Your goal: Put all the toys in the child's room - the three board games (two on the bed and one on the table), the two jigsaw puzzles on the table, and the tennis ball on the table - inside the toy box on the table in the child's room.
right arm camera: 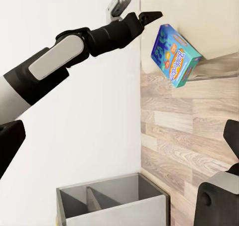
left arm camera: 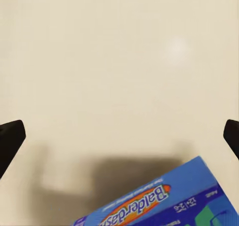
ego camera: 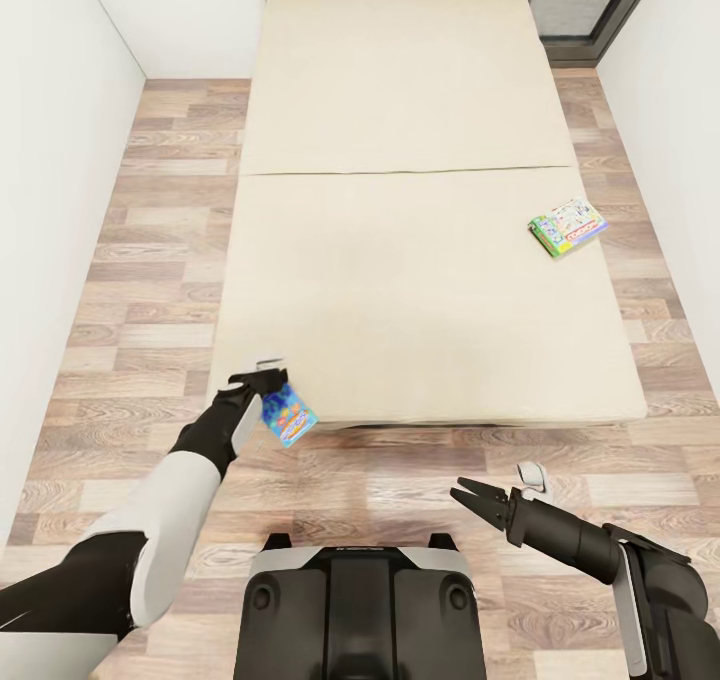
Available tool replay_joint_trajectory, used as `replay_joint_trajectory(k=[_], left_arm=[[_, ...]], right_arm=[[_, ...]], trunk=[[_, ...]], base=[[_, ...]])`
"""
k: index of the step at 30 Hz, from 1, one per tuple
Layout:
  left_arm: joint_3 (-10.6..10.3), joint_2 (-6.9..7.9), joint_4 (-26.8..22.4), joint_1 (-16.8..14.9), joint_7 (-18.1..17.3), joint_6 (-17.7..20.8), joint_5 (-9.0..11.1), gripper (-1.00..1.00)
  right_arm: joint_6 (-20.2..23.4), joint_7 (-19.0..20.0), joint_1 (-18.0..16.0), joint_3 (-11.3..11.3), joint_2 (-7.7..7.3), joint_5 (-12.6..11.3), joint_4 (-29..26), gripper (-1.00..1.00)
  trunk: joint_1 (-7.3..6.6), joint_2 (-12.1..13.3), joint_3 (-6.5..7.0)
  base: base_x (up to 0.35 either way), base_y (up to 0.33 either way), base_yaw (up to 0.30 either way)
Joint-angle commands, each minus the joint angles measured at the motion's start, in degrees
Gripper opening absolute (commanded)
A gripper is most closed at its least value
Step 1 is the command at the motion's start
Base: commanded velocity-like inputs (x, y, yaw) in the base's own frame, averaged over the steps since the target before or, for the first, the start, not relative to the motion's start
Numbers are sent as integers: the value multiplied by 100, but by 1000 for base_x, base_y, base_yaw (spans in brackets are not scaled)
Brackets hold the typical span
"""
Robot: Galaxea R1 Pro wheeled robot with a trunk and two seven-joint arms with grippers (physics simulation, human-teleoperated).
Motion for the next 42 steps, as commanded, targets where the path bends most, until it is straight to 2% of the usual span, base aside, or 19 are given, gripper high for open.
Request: replay_joint_trajectory(k=[1, 7, 15, 20, 23, 24, 27, 30, 31, 32, 34, 35, 38, 41, 42], left_arm=[[27, 1, -37, 0, 6, 39, 4, 100], [138, 39, -162, 0, 8, 64, 8, 100], [613, 120, -480, 1, -2, 319, 10, 100], [1041, 343, -1039, 16, -129, 1072, 18, 100], [1289, 519, -1419, 33, -478, 1650, 20, 100], [1457, 650, -1661, 43, -884, 2070, 19, 100], [1683, 883, -1969, 81, -1697, 2687, 13, 100], [1861, 1199, -2193, 181, -2661, 3275, 9, 100], [1947, 1471, -2289, 280, -3350, 3633, 7, 100], [1980, 1623, -2323, 342, -3701, 3789, 7, 100], [2026, 1941, -2372, 498, -4417, 4033, 9, 100], [2056, 2261, -2400, 693, -5153, 4190, 9, 100], [2083, 2672, -2425, 1044, -6255, 4318, -1, 100], [2105, 2985, -2437, 1412, -7265, 4362, -21, 100], [2128, 3147, -2442, 1647, -7835, 4357, -34, 100]], right_arm=[[58, 24, -3, -10, 3, 4, -2, 100], [55, 24, -3, -10, 5, 4, -1, 100], [54, 24, -3, -10, 3, 4, 0, 100], [53, 24, -3, -14, -11, 4, 4, 100], [53, 22, -3, -16, -16, 4, 6, 100], [52, 19, -3, -17, -19, 4, 7, 100], [42, 17, -3, -18, -20, 4, 12, 100], [35, 16, -3, -18, -19, 8, 12, 100], [32, 16, -3, -18, -19, 10, 12, 100], [29, 16, -3, -20, -21, 10, 13, 100], [28, 15, -3, -24, -23, 11, 15, 100], [28, 15, -3, -32, -25, 12, 16, 100], [24, 13, -3, -43, -26, 16, 20, 100], [21, 3, -3, -51, -27, 19, 29, 100], [20, -28, -3, -55, -24, 23, 37, 100]], trunk=[[3, -9, -6], [3, -9, -6], [3, -9, -6], [3, -9, -6], [3, -9, -6], [3, -9, -6], [3, -9, -6], [3, -9, -6], [3, -9, -6], [3, -9, -6], [3, -9, -6], [3, -9, -6], [3, -9, -6], [3, -9, -6], [3, -9, -6]], base=[[0, 0, 0], [0, 0, 0], [0, 0, 0], [0, 0, 0], [0, 0, 0], [0, 0, 0], [0, 0, 0], [0, 0, 0], [0, 0, 0], [0, 0, 0], [0, 0, 0], [0, 0, 0], [0, 0, 0], [0, 0, 0], [0, 0, 0]])
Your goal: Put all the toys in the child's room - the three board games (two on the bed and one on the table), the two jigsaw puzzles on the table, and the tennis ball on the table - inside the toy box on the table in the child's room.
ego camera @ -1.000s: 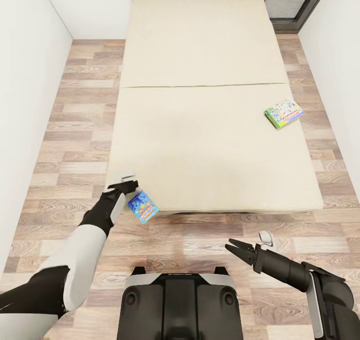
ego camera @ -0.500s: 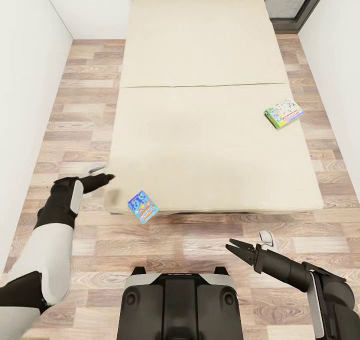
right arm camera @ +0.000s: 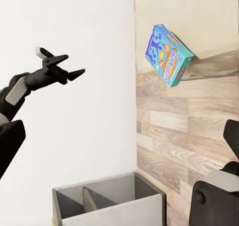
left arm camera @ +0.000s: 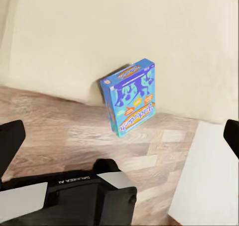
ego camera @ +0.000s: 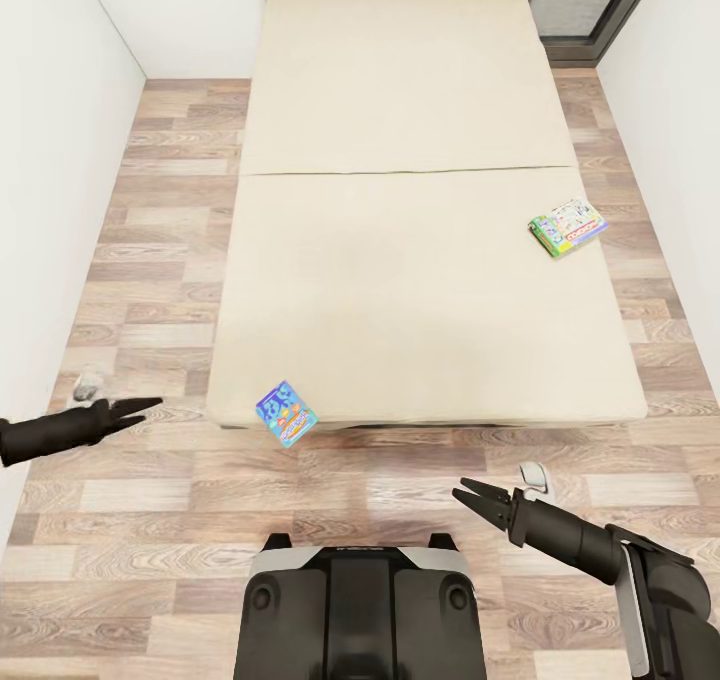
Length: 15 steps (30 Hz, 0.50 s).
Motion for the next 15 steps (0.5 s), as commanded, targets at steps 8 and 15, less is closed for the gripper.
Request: replay_joint_trajectory(k=[8, 15], left_arm=[[184, 366, 4, 902, -1213, 5, -24, 100], [226, 408, 51, 1123, -1354, 16, -22, 100]], right_arm=[[64, -533, -3, 20, 19, -17, 34, 100], [66, -756, -3, 20, 46, -33, 39, 100]], trunk=[[5, -8, -6], [5, -8, -6]], base=[[0, 0, 0], [0, 0, 0]])
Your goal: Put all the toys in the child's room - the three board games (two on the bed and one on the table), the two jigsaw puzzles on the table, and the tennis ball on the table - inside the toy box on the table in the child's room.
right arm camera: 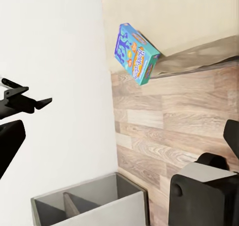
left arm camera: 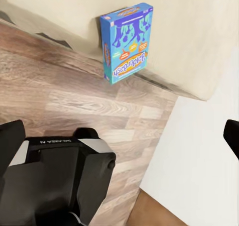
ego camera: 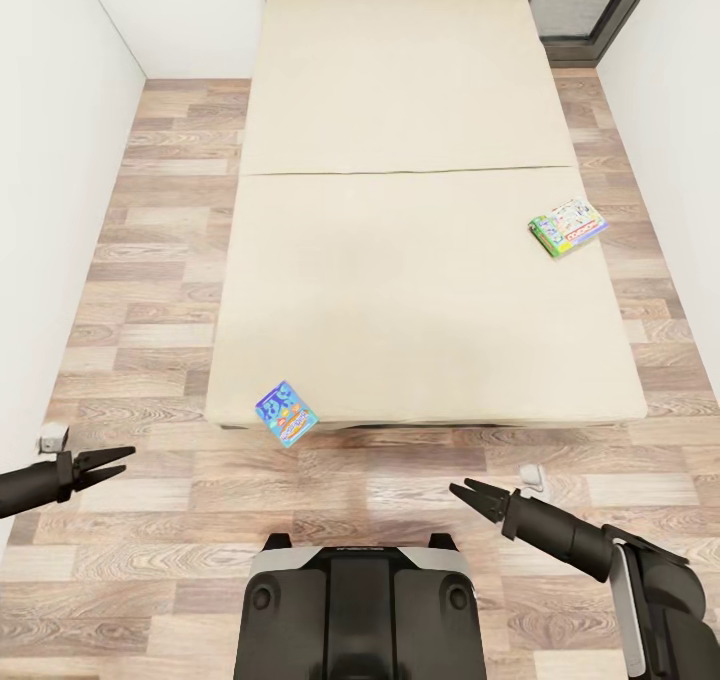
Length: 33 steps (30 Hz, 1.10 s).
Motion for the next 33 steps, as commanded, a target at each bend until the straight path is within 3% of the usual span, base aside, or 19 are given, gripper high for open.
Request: replay_joint_trajectory(k=[1, 12, 33], left_arm=[[8, 11, 5, 14, -40, 66, -2, 100], [-19, 36, -1, 49, -66, 52, -20, 100], [-25, 158, 3, 59, -69, 50, -26, 100]], right_arm=[[54, 6, -4, -10, 11, 11, -2, 100], [52, -57, -4, 4, 43, 23, -3, 100], [-86, -87, -12, 21, 81, 17, -16, 100]], trunk=[[3, -9, -6], [3, -9, 11], [3, -9, 191]], base=[[0, 0, 0], [0, 0, 0], [0, 0, 0]])
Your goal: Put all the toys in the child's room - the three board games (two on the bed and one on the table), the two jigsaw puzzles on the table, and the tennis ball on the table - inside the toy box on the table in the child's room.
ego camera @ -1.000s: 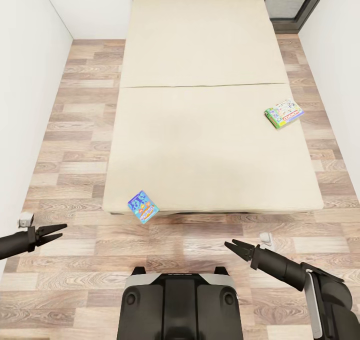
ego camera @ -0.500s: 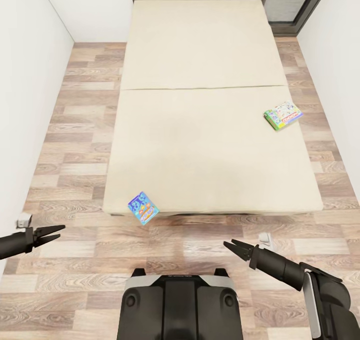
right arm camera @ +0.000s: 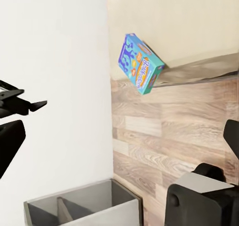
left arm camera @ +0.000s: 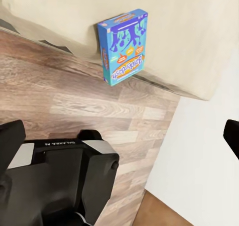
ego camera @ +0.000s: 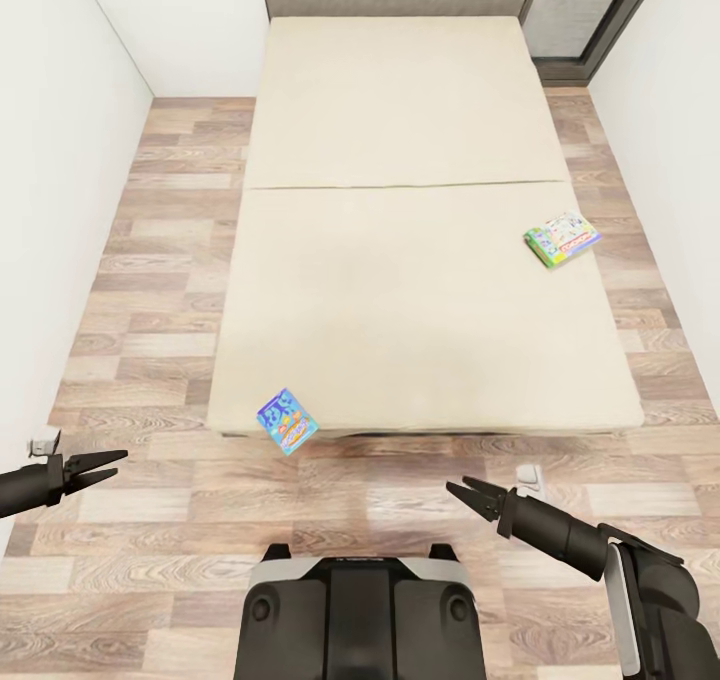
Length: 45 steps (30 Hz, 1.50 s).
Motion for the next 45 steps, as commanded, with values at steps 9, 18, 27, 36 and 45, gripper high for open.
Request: replay_joint_trajectory(k=[9, 18, 27, 36, 45], left_arm=[[-1, -3, 1, -2, -24, 60, -12, 100], [-10, -4, 1, -2, -18, 60, -15, 100], [-16, -4, 1, -2, -16, 60, -15, 100], [-17, -20, 1, -2, -8, 60, -8, 100], [-17, -30, 1, -2, -11, 60, -7, 100]], right_arm=[[-118, 17, -4, -11, 0, 0, 0, 100], [-137, 17, -4, -11, 0, -2, 0, 100], [-140, 22, -4, -13, -1, -3, 0, 100], [-141, 25, -4, -12, -1, -1, 2, 100], [-141, -14, -4, -26, 2, 5, 16, 100]], trunk=[[4, -8, 77], [4, -8, 120], [4, -8, 126], [4, -8, 127], [4, -8, 127]], base=[[0, 0, 0], [0, 0, 0], [0, 0, 0], [0, 0, 0], [0, 1, 0]])
